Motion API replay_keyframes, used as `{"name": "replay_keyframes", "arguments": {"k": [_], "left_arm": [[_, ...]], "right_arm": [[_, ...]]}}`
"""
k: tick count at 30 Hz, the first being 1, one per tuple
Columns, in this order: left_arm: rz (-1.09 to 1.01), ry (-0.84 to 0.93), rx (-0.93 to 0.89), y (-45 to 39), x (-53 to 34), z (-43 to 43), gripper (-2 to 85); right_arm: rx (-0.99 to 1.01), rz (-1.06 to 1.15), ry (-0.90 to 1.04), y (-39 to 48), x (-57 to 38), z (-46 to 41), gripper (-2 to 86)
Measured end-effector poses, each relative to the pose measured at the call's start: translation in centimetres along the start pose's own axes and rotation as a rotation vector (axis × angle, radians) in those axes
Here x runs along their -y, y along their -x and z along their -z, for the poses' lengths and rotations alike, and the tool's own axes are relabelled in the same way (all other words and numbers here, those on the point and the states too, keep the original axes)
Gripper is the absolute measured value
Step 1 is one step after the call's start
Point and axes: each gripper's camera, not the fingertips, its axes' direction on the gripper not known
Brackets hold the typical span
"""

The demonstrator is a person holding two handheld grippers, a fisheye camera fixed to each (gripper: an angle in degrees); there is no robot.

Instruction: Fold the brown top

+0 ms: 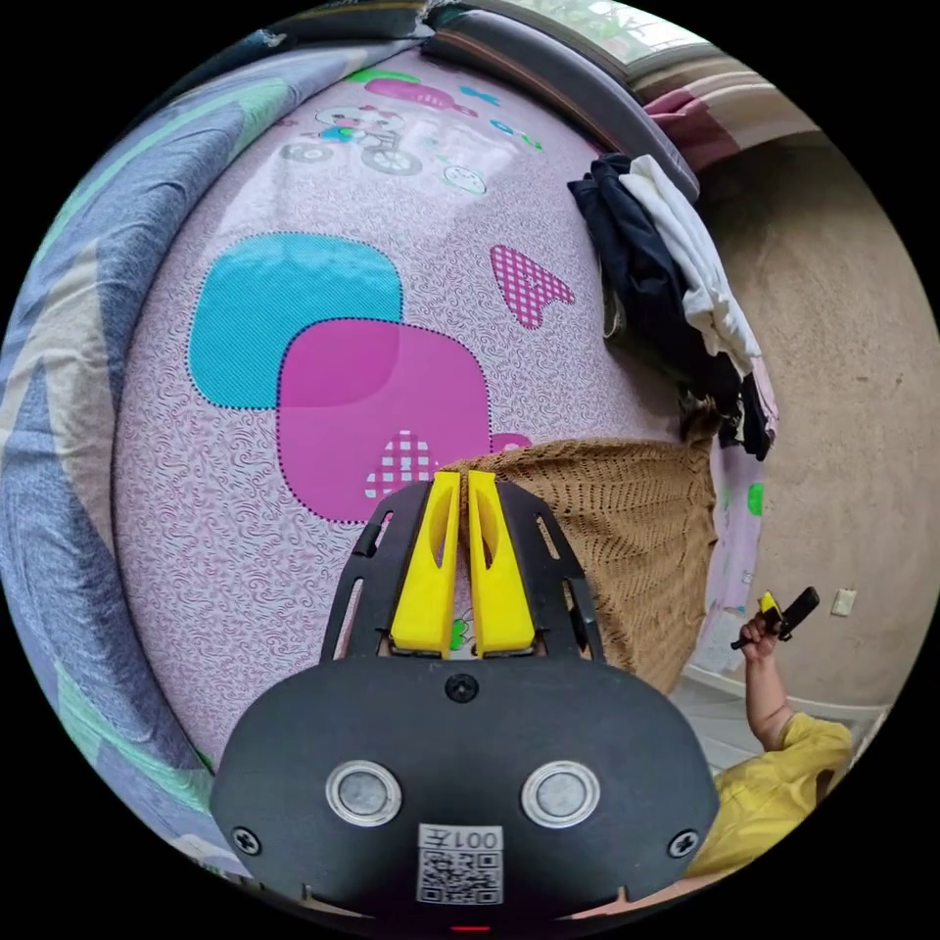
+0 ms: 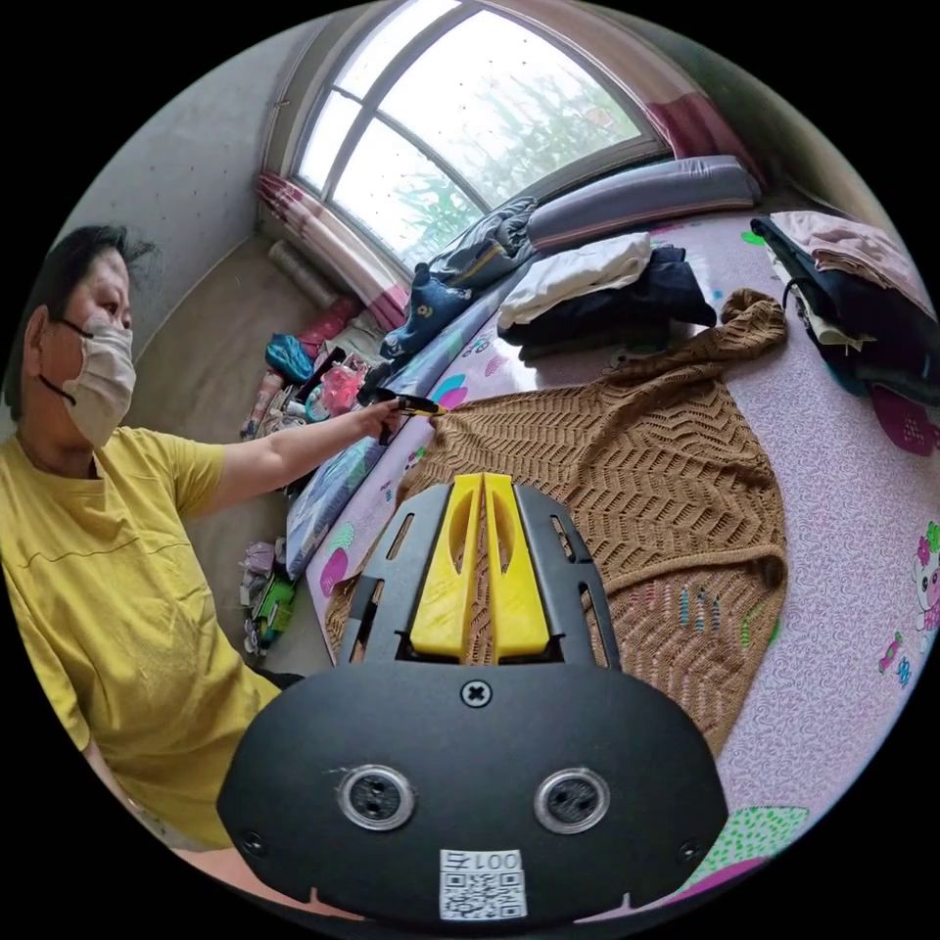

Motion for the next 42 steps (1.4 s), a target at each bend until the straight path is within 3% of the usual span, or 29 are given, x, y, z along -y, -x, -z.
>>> {"name": "replay_keyframes", "arguments": {"k": [7, 14, 23, 29, 35, 37, 40, 42], "left_arm": [[-0.056, -0.192, 0.051, 3.1, -1.2, -2.2, 3.5], [0.039, -0.33, -0.148, 6.7, -3.2, -5.0, 0.2], [-0.493, -0.106, -0.138, -4.8, -23.9, -13.7, -1.2], [-0.364, 0.0, -0.124, -5.8, -32.6, -23.7, -1.3], [-0.114, -0.118, 0.133, -2.0, -35.5, -28.1, -1.2], [0.095, -0.178, 0.263, -0.1, -36.7, -28.5, -1.2], [0.147, -0.203, 0.234, -0.6, -37.9, -29.8, -1.2], [0.061, -0.189, 0.21, -2.7, -38.4, -31.3, -1.3]], "right_arm": [[-0.035, -0.063, -0.01, 1.4, -2.9, -0.5, 0.4], [-0.032, -0.096, -0.01, 3.2, -4.8, -3.0, 0.4], [0.003, -0.182, 0.077, 6.3, -10.5, -6.8, 0.4], [0.038, -0.129, 0.068, 7.8, -11.2, -7.6, 0.4], [0.026, -0.086, 0.061, 8.4, -15.3, -6.2, 0.5], [0.019, -0.109, 0.031, 8.6, -17.5, -5.0, 0.6], [-0.002, -0.148, -0.009, 8.9, -21.5, -2.4, 0.9], [-0.02, -0.147, -0.021, 9.2, -24.1, -0.7, 1.1]]}}
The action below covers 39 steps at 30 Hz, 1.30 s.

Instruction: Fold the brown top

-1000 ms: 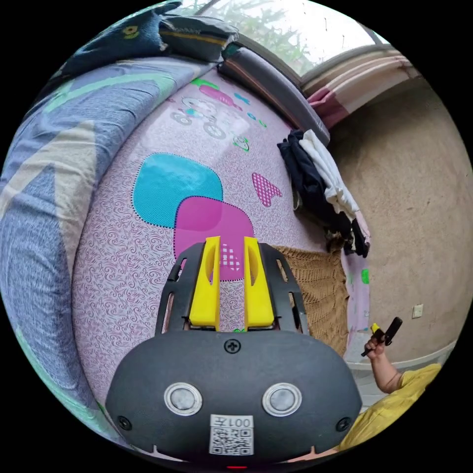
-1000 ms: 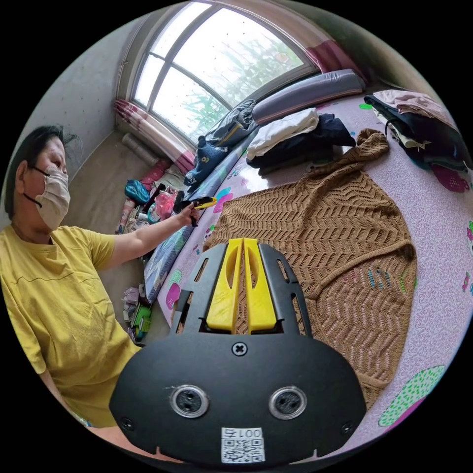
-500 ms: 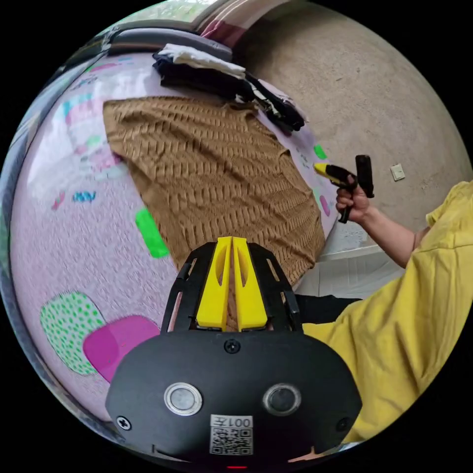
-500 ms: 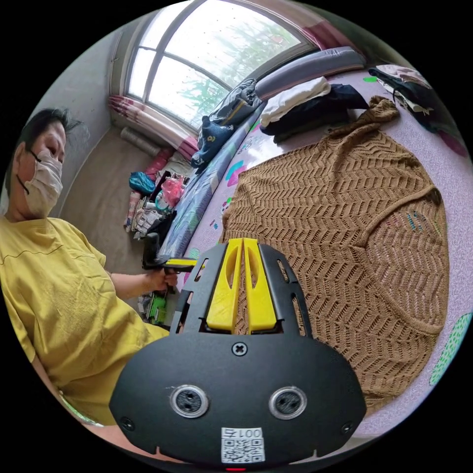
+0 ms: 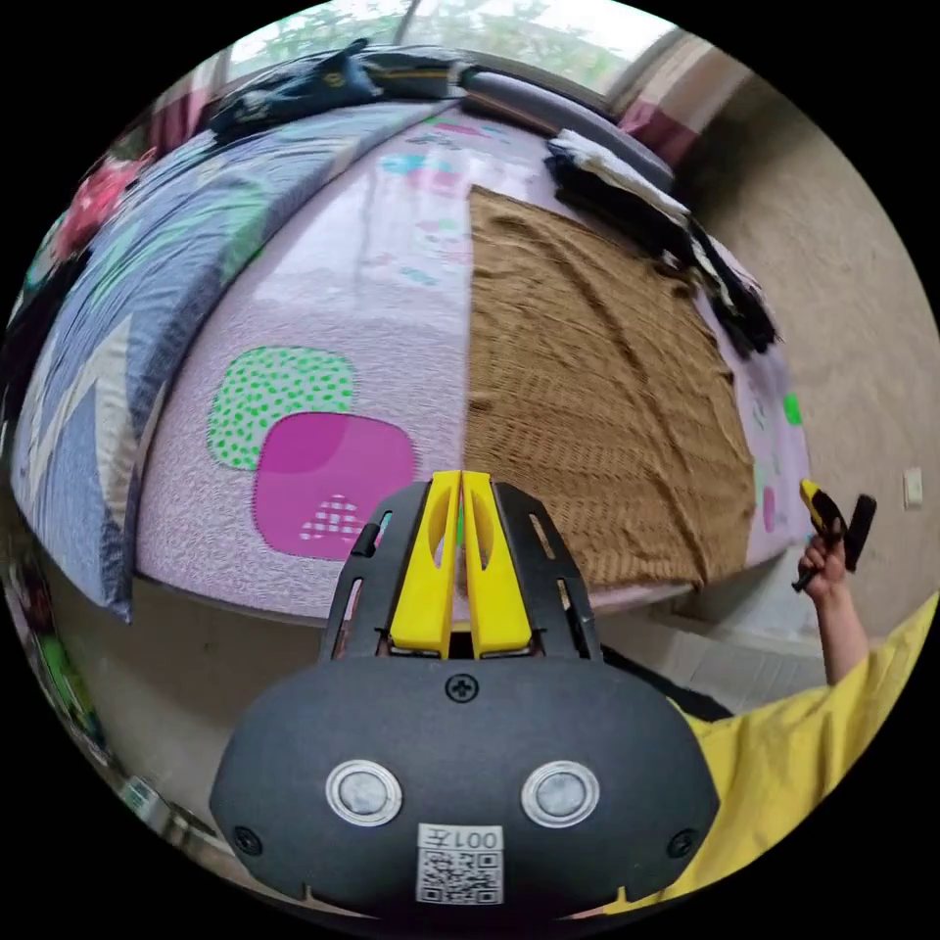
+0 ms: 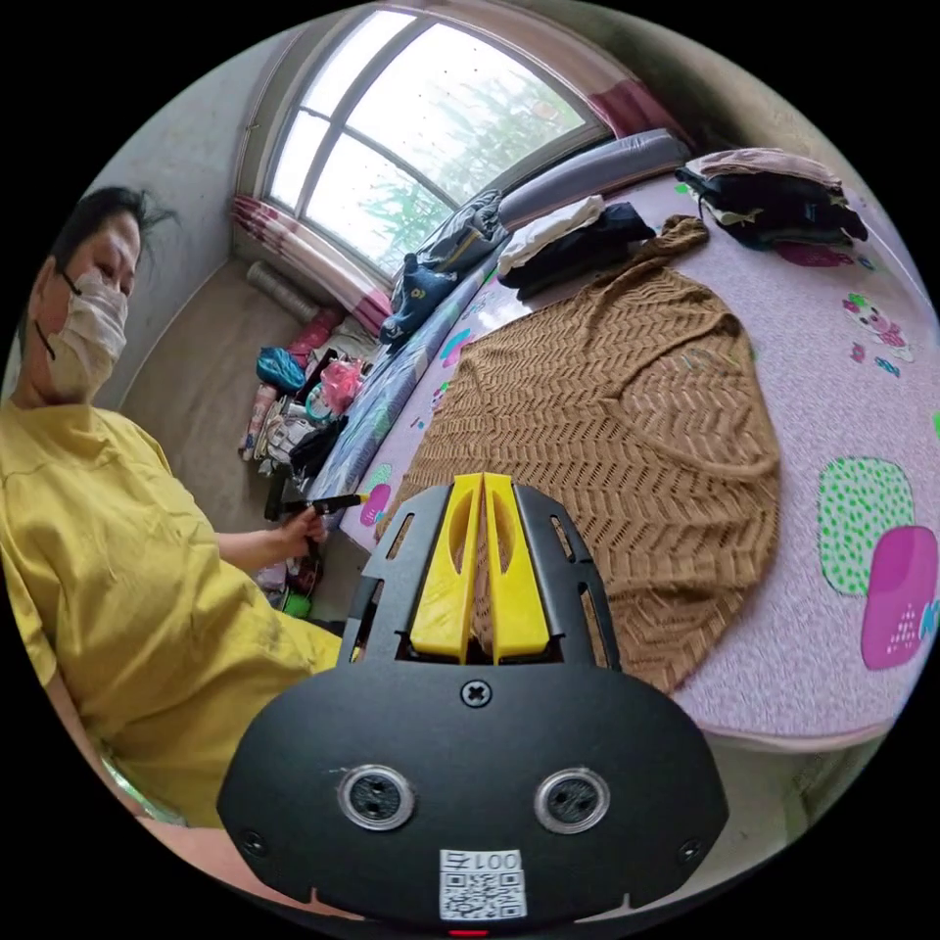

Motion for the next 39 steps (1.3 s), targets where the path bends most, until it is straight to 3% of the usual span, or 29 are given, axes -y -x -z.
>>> {"name": "replay_keyframes", "arguments": {"k": [5, 7, 13, 20, 35, 39], "left_arm": [[-0.456, 0.089, -0.177, -10.2, -3.0, -4.3, -1.5], [-0.685, 0.232, -0.246, -15.5, -5.3, -8.4, -1.4], [-1.078, 0.48, -0.222, -24.2, -11.0, -18.1, 0.0], [-1.19, 0.544, -0.143, -28.3, -11.9, -24.9, -0.8], [-1.283, 0.504, -0.069, -30.4, -12.0, -37.4, -0.6], [-1.267, 0.567, -0.061, -30.0, -13.0, -42.2, -0.7]], "right_arm": [[-0.062, 0.034, 0.199, -0.6, -9.2, 1.3, 3.3], [-0.133, 0.03, 0.29, -1.2, -12.7, 0.4, 4.8], [-0.208, 0.0, 0.394, -3.9, -21.1, -3.9, 8.0], [-0.247, 0.004, 0.298, -8.0, -23.2, -8.4, 8.2], [-0.274, 0.167, 0.319, -11.6, -25.6, -19.4, 8.5], [-0.266, 0.196, 0.312, -11.8, -25.9, -21.3, 8.1]]}}
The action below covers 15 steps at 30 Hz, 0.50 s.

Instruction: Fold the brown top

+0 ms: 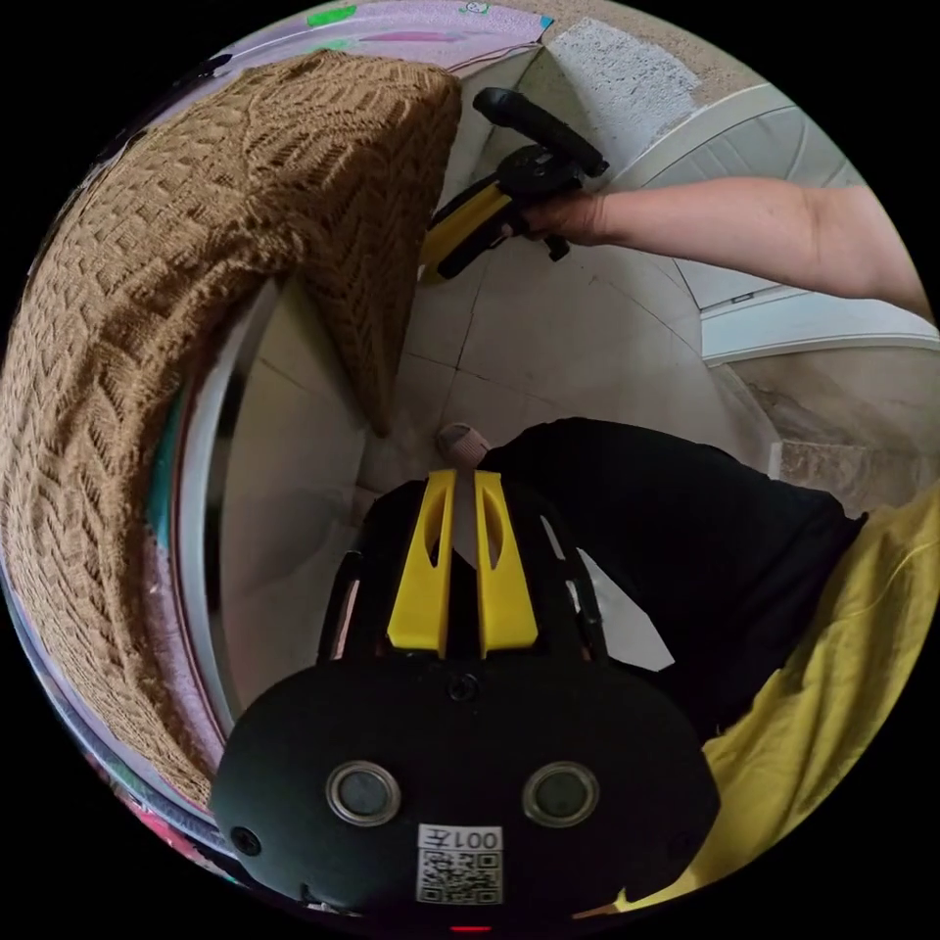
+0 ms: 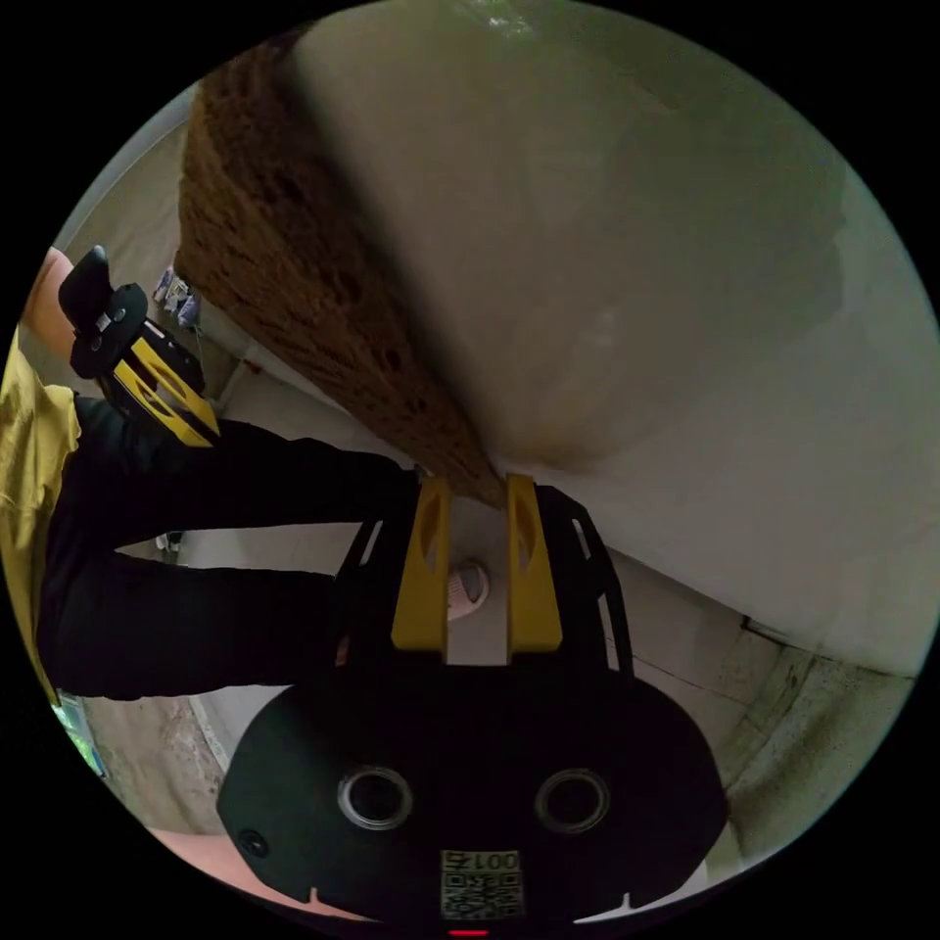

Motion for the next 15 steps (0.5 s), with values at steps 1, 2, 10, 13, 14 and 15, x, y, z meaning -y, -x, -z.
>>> {"name": "replay_keyframes", "arguments": {"k": [1, 2, 10, 13, 14, 15], "left_arm": [[-0.003, -0.002, -0.007, 0.2, 0.2, -0.5, -0.9], [-0.004, -0.003, -0.01, 0.3, 0.3, -0.6, -0.9], [0.024, -0.011, 0.008, 3.4, 1.1, -1.5, -0.4], [0.045, -0.009, -0.009, 4.8, 1.1, -1.7, 3.3], [0.051, -0.004, -0.02, 5.1, 1.2, -1.8, 3.7], [0.054, 0.004, -0.055, 5.6, 1.2, -2.0, 4.6]], "right_arm": [[0.006, 0.001, -0.005, -0.1, 0.4, -0.4, 7.2], [0.014, -0.003, 0.0, -0.3, 0.8, -0.8, 6.0], [0.186, 0.029, 0.073, -0.2, 0.0, 0.2, 0.7], [0.351, 0.051, 0.064, 1.4, -1.2, 4.5, 0.4], [0.411, 0.059, 0.053, 2.1, -1.6, 6.7, 0.3], [0.444, 0.063, 0.051, 2.5, -1.8, 7.8, 0.3]]}}
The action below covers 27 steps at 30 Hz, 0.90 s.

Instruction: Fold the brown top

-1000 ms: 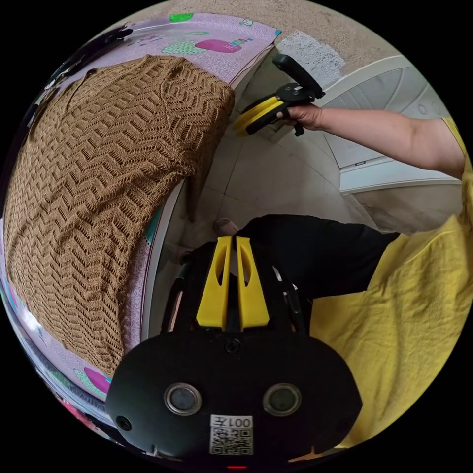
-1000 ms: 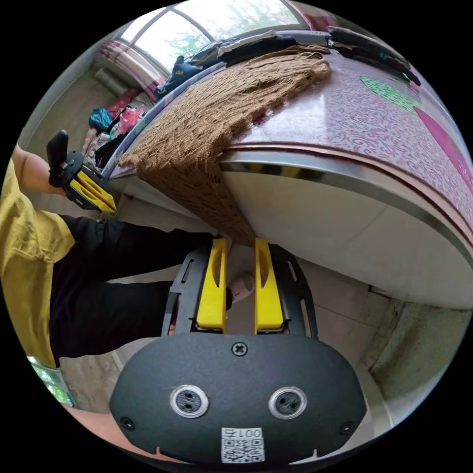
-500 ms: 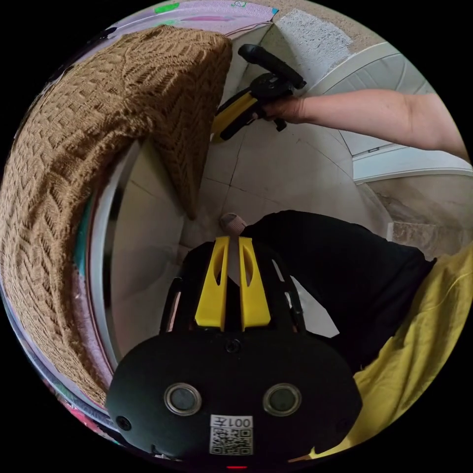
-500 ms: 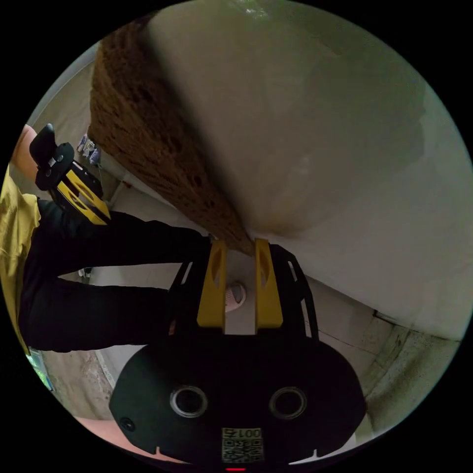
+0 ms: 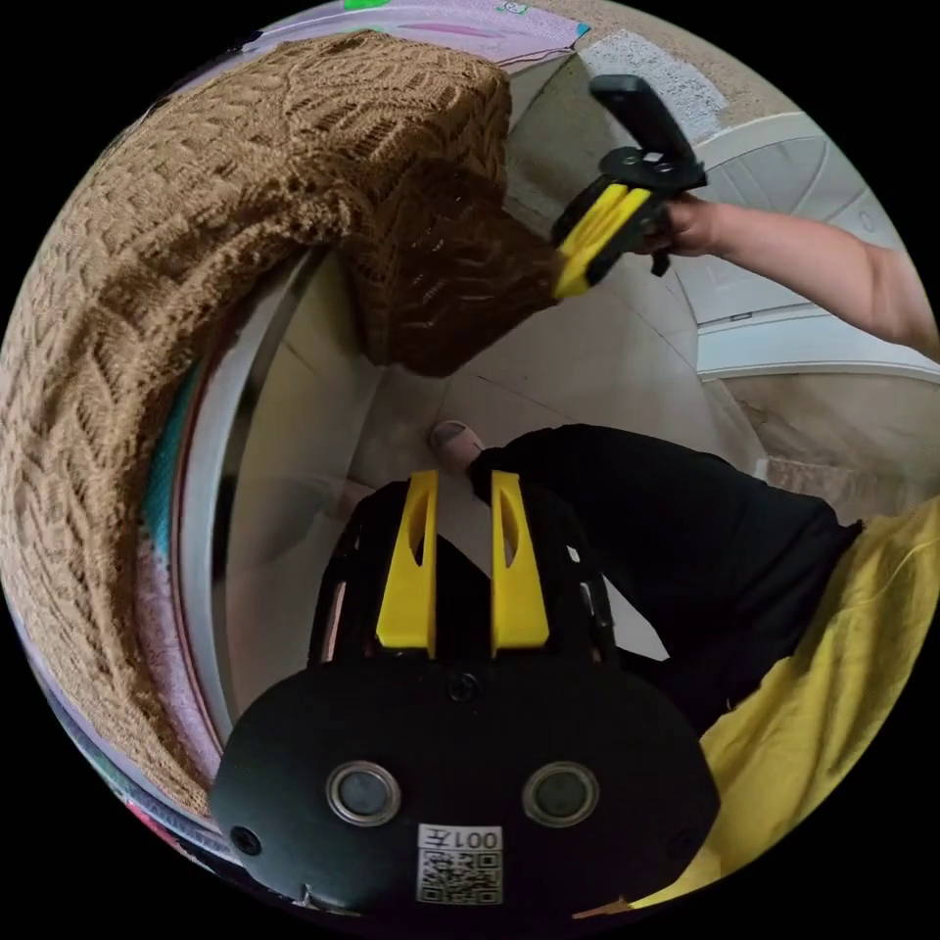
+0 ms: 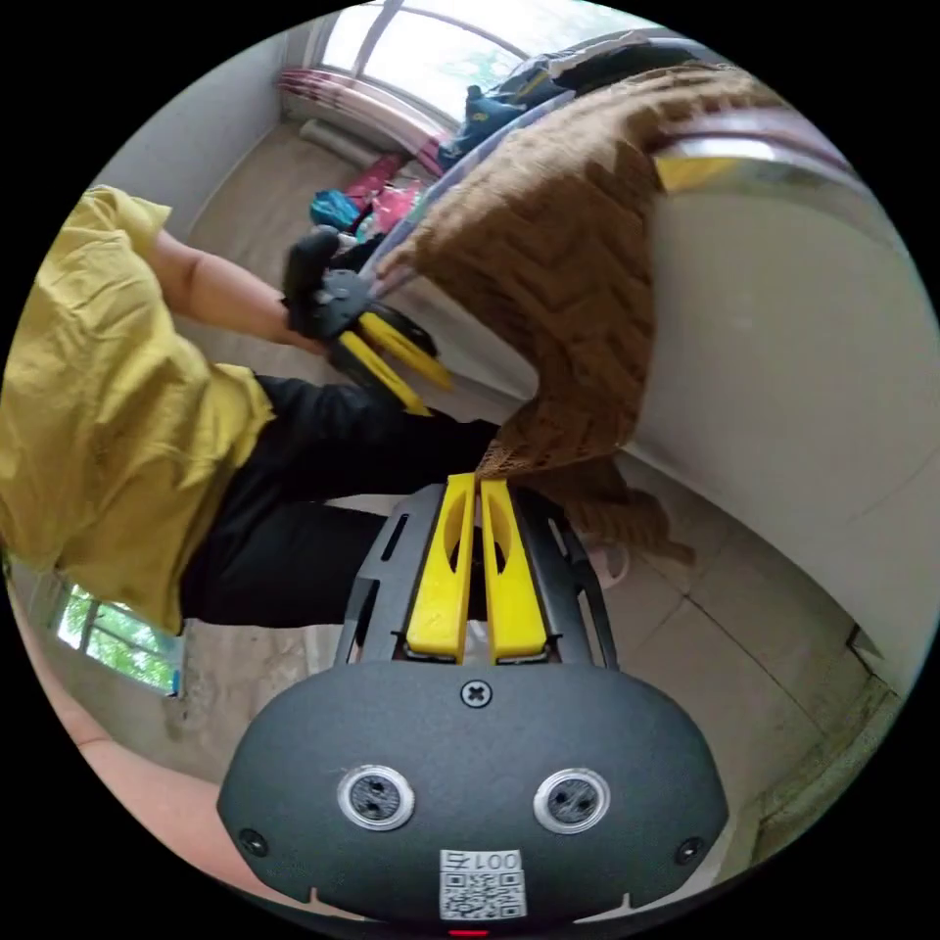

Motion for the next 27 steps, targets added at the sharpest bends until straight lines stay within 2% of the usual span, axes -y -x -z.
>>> {"name": "replay_keyframes", "arguments": {"k": [6, 11, 13, 16, 22, 27], "left_arm": [[-0.058, -0.032, -0.268, 1.0, -0.1, -0.3, 7.7], [-0.116, -0.156, -0.463, 0.7, -0.5, 0.9, 8.7], [-0.16, -0.238, -0.503, -0.1, -0.4, 2.2, 6.6], [-0.178, -0.34, -0.537, -0.4, -0.7, 4.1, 0.3], [-0.091, -0.53, -0.659, 1.3, -6.5, 10.1, -1.4], [-0.047, -0.609, -0.732, 2.7, -11.8, 15.1, -1.5]], "right_arm": [[0.312, 0.01, -0.047, 6.9, -1.3, 8.6, 0.2], [0.607, -0.017, -0.187, 9.7, -0.4, 15.7, 0.4], [0.658, -0.026, -0.234, 10.0, 0.2, 17.4, 0.5], [0.688, -0.028, -0.279, 10.4, 1.4, 19.7, 0.6], [0.632, -0.042, -0.252, 11.1, 2.8, 22.4, 0.7], [0.63, -0.101, -0.267, 11.5, 3.1, 23.4, 0.8]]}}
